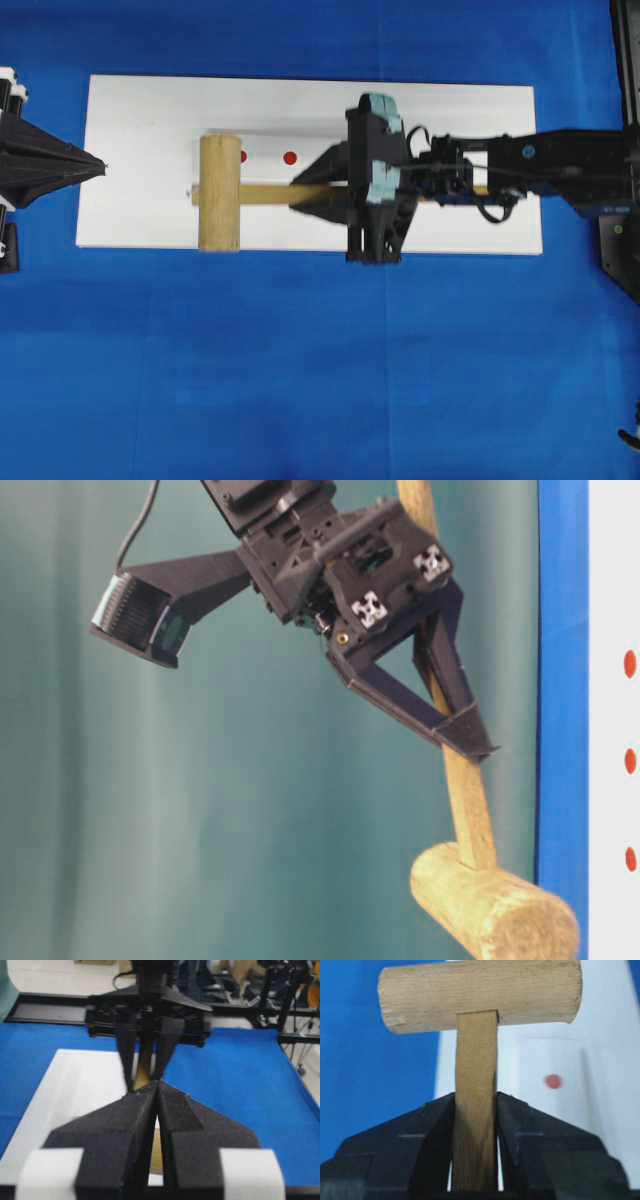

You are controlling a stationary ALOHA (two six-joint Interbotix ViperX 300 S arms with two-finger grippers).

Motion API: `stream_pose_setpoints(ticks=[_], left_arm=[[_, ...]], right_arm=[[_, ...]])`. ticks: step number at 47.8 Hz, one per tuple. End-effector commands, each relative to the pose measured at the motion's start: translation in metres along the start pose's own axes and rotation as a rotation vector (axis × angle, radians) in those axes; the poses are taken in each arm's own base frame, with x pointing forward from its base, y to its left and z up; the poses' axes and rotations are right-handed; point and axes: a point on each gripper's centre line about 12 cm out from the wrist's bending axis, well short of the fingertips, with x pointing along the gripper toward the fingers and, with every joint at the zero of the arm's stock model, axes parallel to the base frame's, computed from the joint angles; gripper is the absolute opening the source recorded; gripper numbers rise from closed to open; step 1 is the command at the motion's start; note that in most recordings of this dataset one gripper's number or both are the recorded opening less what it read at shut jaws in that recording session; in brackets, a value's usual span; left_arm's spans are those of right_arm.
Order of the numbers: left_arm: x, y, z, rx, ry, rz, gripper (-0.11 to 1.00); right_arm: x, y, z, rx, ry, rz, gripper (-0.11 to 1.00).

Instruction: Hit the mark with a hammer.

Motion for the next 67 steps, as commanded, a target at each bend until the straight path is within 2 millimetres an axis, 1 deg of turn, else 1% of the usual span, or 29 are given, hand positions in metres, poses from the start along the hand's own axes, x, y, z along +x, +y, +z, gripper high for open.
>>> stream_pose_setpoints(ticks=[1, 9, 15, 29, 41, 47, 60, 67], left_arm=[[0.001, 0.0, 0.004, 0.0, -0.011, -0.002, 0.0], [0.001, -0.001, 0.004, -0.002, -0.011, -0.004, 0.0], [0.001, -0.001, 0.004, -0.005, -0.011, -0.003, 0.0], [0.001, 0.001, 0.004, -0.044, -0.011, 0.006, 0.0], [0.001, 0.004, 0.003, -0.11, -0.009, 0.023, 0.0], [0.001, 0.005, 0.003, -0.121, -0.003, 0.025, 0.0], [0.001, 0.007, 0.001, -0.132, 0.008, 0.035, 0.0], [0.001, 0.008, 0.001, -0.18, 0.006, 0.042, 0.0]], right_arm=[[-0.008, -0.003, 0.021, -0.026, -0.065, -0.003, 0.1], [-0.008, -0.002, 0.024, -0.067, -0.085, 0.002, 0.1], [-0.008, -0.002, 0.029, -0.134, -0.117, 0.005, 0.1], [-0.009, -0.004, 0.046, -0.539, -0.178, -0.007, 0.1], [-0.01, -0.003, 0.057, -0.778, -0.266, -0.035, 0.1], [-0.011, -0.002, 0.059, -0.815, -0.29, -0.041, 0.1], [-0.01, -0.007, 0.057, -0.79, -0.258, -0.049, 0.1], [-0.01, -0.009, 0.055, -0.782, -0.245, -0.052, 0.1]])
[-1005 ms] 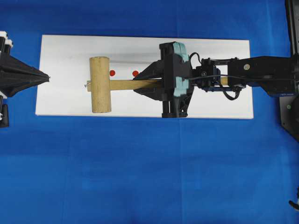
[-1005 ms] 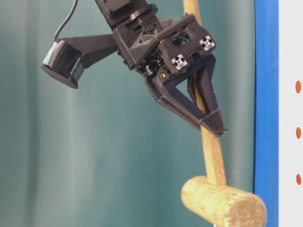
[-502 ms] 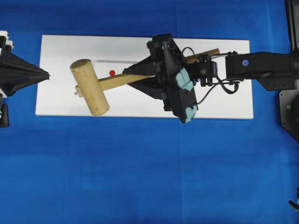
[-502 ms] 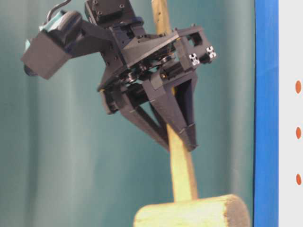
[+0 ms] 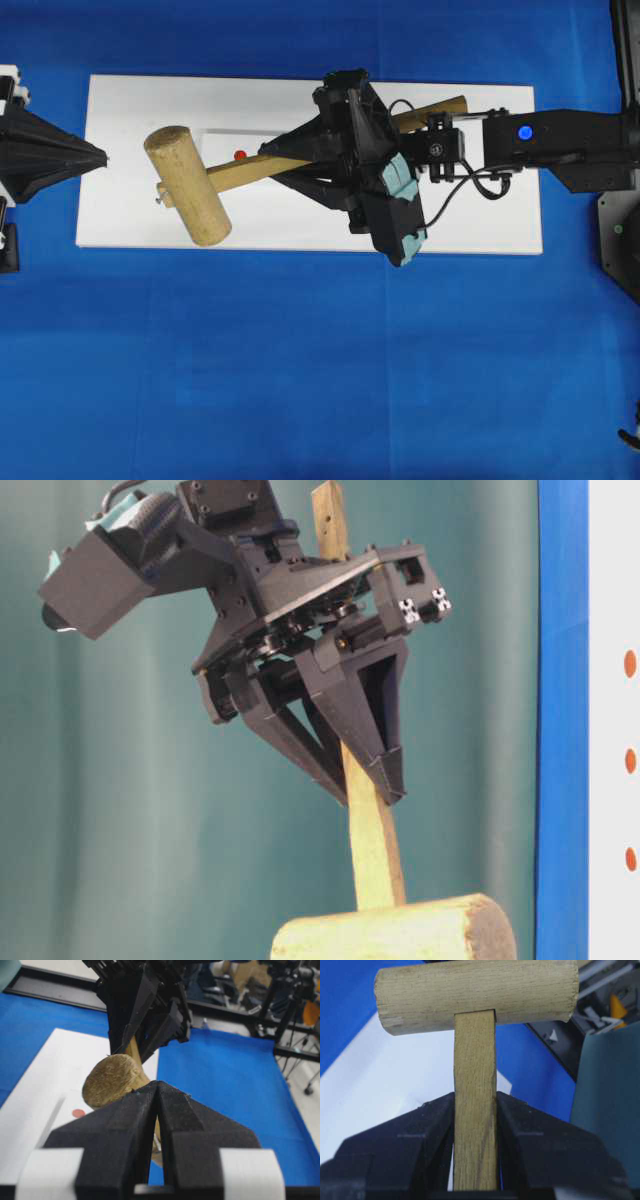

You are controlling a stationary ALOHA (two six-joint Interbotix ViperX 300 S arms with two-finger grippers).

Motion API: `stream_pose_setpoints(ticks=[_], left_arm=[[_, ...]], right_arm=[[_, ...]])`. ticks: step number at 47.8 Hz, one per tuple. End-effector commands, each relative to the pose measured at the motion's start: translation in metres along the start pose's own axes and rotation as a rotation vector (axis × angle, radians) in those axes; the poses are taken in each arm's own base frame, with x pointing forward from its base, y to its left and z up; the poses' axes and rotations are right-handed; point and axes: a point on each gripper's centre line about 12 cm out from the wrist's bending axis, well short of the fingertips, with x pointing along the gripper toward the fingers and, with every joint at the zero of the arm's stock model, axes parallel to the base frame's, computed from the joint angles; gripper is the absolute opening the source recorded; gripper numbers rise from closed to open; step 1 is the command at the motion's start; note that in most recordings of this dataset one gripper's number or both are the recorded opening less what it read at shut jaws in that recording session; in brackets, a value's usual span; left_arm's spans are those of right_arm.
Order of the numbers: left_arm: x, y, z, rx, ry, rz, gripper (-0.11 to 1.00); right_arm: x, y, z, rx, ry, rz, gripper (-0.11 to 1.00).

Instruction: Hit the mark with a hammer.

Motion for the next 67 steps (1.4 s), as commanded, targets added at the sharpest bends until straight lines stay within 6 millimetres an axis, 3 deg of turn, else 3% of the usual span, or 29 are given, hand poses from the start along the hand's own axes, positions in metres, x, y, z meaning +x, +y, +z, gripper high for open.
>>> stream_pose_setpoints(ticks=[1, 13, 17, 26, 30, 47, 67], left_arm=[[0.001, 0.001, 0.004, -0.023, -0.011, 0.005, 0.0], [0.001, 0.002, 0.001, -0.057, 0.008, 0.012, 0.05], [0.002, 0.003, 0.0, -0.092, 0.017, 0.019, 0.24], [0.004, 0.005, -0.007, -0.145, 0.065, 0.036, 0.8], [0.004, 0.006, -0.009, -0.16, 0.076, 0.041, 0.93], [0.017, 0.012, -0.014, -0.233, 0.065, 0.066, 0.94], [0.061, 0.016, -0.017, -0.267, 0.019, 0.061, 0.94]], right_arm=[[-0.004, -0.016, 0.018, 0.008, -0.047, -0.043, 0.1], [-0.004, -0.017, 0.02, 0.006, -0.059, -0.049, 0.1], [-0.004, -0.018, 0.021, 0.007, -0.063, -0.052, 0.1], [-0.004, -0.019, 0.022, 0.005, -0.067, -0.054, 0.1], [-0.004, -0.02, 0.023, 0.005, -0.072, -0.057, 0.1], [-0.004, -0.022, 0.027, -0.001, -0.096, -0.07, 0.1], [-0.004, -0.022, 0.026, -0.001, -0.084, -0.066, 0.1]])
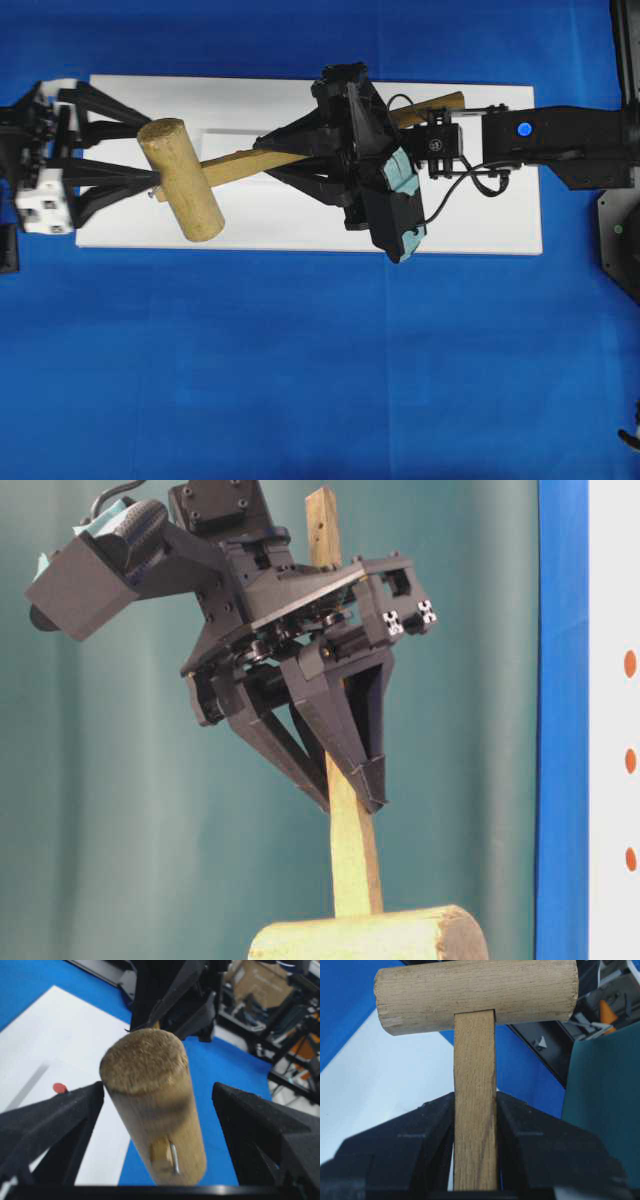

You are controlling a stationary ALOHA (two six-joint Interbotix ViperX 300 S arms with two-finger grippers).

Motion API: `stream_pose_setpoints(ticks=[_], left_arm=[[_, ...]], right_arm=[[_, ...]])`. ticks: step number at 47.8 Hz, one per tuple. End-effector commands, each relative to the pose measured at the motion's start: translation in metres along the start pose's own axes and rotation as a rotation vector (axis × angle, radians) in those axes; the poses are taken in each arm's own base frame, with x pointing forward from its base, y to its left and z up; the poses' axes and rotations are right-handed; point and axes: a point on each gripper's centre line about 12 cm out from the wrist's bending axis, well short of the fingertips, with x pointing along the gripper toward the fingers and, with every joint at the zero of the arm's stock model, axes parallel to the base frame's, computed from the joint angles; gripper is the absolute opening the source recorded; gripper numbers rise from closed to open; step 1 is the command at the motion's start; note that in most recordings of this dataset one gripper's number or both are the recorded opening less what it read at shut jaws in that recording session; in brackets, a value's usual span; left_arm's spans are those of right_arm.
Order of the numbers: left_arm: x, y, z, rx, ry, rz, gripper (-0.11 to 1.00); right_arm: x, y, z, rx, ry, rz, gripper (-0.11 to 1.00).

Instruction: Hit the mark with a hammer.

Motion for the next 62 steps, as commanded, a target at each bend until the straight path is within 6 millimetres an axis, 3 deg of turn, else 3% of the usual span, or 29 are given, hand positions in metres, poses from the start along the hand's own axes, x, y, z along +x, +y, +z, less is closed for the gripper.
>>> stream_pose_setpoints(ticks=[1, 11, 23, 27, 33, 51, 54, 62], left_arm=[[0.011, -0.003, 0.009, -0.003, -0.022, -0.003, 0.94], [0.034, -0.003, 0.011, -0.005, -0.015, 0.005, 0.94], [0.041, -0.002, 0.011, -0.047, -0.003, 0.016, 0.91], [0.042, 0.0, 0.012, -0.058, -0.005, 0.022, 0.79], [0.042, 0.001, 0.012, -0.058, -0.004, 0.024, 0.45], [0.042, 0.002, 0.013, -0.059, -0.007, 0.029, 0.44], [0.042, 0.002, 0.013, -0.059, -0.007, 0.029, 0.44], [0.042, 0.003, 0.012, -0.042, 0.003, 0.034, 0.44]], right_arm=[[-0.003, -0.016, 0.02, 0.002, -0.053, -0.044, 0.1], [-0.003, -0.016, 0.019, 0.002, -0.05, -0.043, 0.1], [-0.003, -0.015, 0.018, 0.005, -0.038, -0.037, 0.1], [-0.003, -0.016, 0.017, 0.006, -0.037, -0.038, 0.1], [-0.003, -0.016, 0.017, 0.007, -0.036, -0.038, 0.1], [-0.003, -0.014, 0.013, 0.051, 0.003, -0.027, 0.11], [-0.003, -0.015, 0.011, 0.069, 0.013, -0.028, 0.19], [-0.006, -0.011, 0.008, 0.145, 0.052, -0.017, 0.67]])
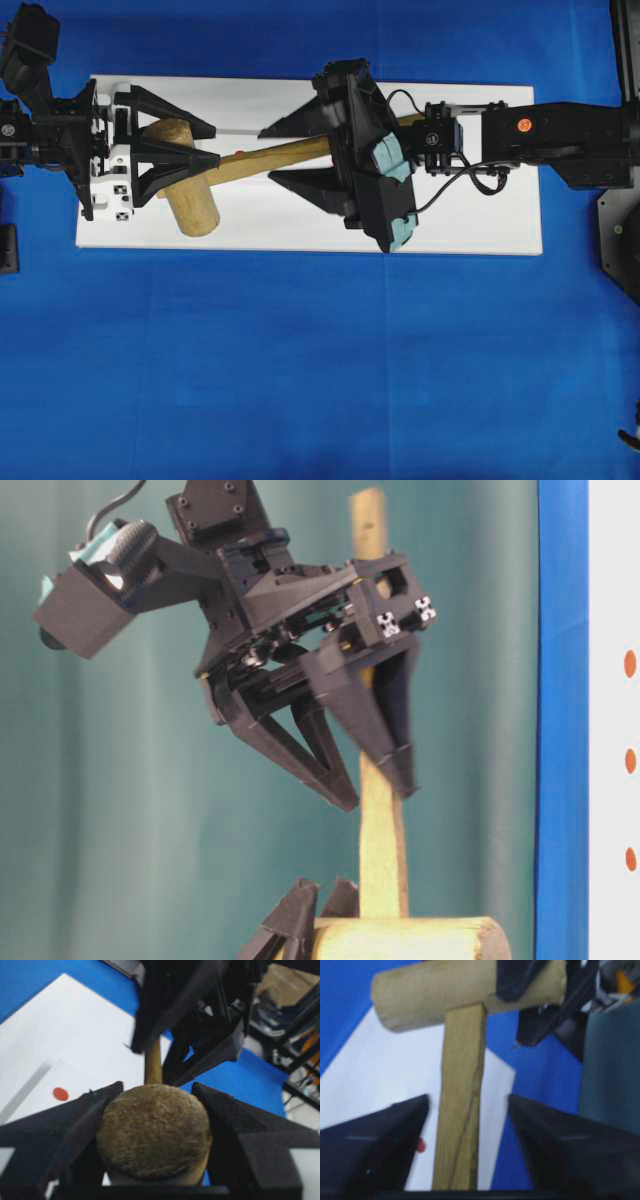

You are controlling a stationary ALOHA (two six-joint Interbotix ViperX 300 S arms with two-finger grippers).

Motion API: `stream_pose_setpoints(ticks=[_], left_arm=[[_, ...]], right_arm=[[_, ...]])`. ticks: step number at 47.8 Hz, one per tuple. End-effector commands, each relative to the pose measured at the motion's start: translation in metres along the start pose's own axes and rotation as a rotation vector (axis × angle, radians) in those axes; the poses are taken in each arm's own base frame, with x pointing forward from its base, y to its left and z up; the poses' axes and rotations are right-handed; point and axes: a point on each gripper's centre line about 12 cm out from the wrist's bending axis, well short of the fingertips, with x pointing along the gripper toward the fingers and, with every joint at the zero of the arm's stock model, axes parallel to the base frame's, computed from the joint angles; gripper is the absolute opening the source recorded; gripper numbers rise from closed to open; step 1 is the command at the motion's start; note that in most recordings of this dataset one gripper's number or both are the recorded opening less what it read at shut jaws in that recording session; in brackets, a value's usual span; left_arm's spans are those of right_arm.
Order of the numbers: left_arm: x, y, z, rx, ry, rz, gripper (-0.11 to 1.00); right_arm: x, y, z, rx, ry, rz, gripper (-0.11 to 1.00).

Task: Hit the mark with a hammer.
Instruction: 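Swing the mallet head down onto the red dots with the right gripper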

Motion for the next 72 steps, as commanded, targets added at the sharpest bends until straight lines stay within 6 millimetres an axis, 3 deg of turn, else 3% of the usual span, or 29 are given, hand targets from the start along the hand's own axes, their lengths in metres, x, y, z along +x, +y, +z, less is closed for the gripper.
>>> stream_pose_setpoints(ticks=[1, 6, 17, 31, 42, 56, 72], left_arm=[[0.001, -0.004, 0.008, 0.014, -0.019, -0.009, 0.44], [0.001, -0.002, 0.005, 0.06, 0.001, 0.0, 0.44], [0.001, -0.001, 0.002, 0.301, 0.041, 0.015, 0.44], [-0.003, -0.001, 0.003, 0.592, 0.067, 0.013, 0.44], [-0.004, -0.002, 0.004, 0.604, 0.067, 0.013, 0.44], [-0.004, -0.015, 0.005, 0.61, 0.056, -0.028, 0.44], [-0.004, -0.021, 0.004, 0.612, 0.059, -0.048, 0.44]], right_arm=[[-0.008, -0.007, 0.015, 0.037, -0.029, -0.019, 0.74], [-0.012, -0.006, 0.019, 0.086, -0.018, -0.013, 0.95], [-0.026, -0.009, 0.024, 0.29, 0.007, -0.009, 0.93], [-0.027, 0.0, 0.021, 0.423, 0.048, 0.025, 0.93], [-0.025, 0.002, 0.019, 0.471, 0.059, 0.029, 0.92], [0.002, 0.016, -0.012, 0.481, 0.134, 0.038, 0.93], [0.005, 0.016, -0.013, 0.484, 0.128, 0.034, 0.9]])
